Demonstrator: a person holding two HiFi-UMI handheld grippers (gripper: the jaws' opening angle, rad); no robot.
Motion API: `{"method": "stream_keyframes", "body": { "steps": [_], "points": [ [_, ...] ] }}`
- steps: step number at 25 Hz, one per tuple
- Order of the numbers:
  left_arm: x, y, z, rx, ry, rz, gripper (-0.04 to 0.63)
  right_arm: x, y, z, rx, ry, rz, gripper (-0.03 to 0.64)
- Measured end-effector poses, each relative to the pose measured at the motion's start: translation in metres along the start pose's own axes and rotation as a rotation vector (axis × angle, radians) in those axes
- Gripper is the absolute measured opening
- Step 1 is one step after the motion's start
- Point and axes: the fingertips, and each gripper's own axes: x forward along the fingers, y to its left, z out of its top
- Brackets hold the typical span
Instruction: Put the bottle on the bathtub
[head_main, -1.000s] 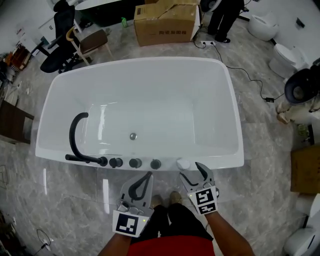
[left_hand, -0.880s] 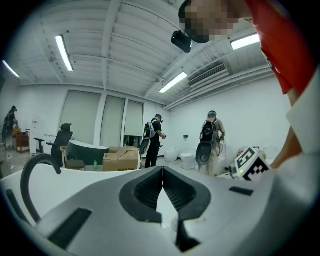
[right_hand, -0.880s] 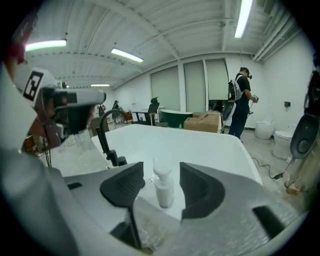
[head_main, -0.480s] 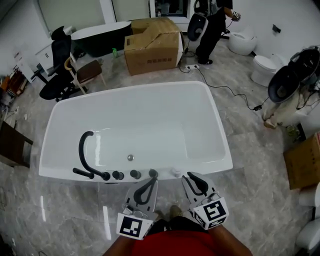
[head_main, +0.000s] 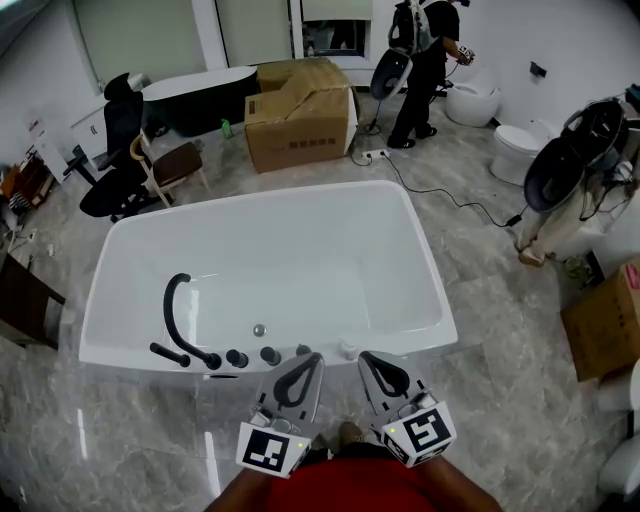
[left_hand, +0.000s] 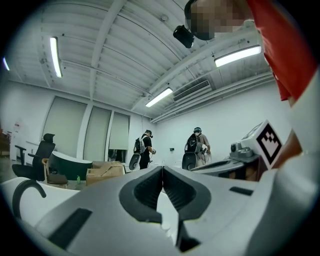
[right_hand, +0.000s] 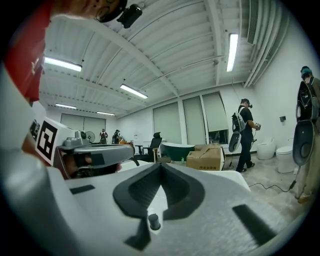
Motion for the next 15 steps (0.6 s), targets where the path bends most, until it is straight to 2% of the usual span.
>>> {"method": "stream_keyframes", "body": {
  "steps": [15],
  "points": [
    [-0.02,-0.013,0.007,0.008,-0.013,-0.004,0.011,-0.02,0.011,0.005,0.002,-0.024,-0.012,0.005]
  ]
}}
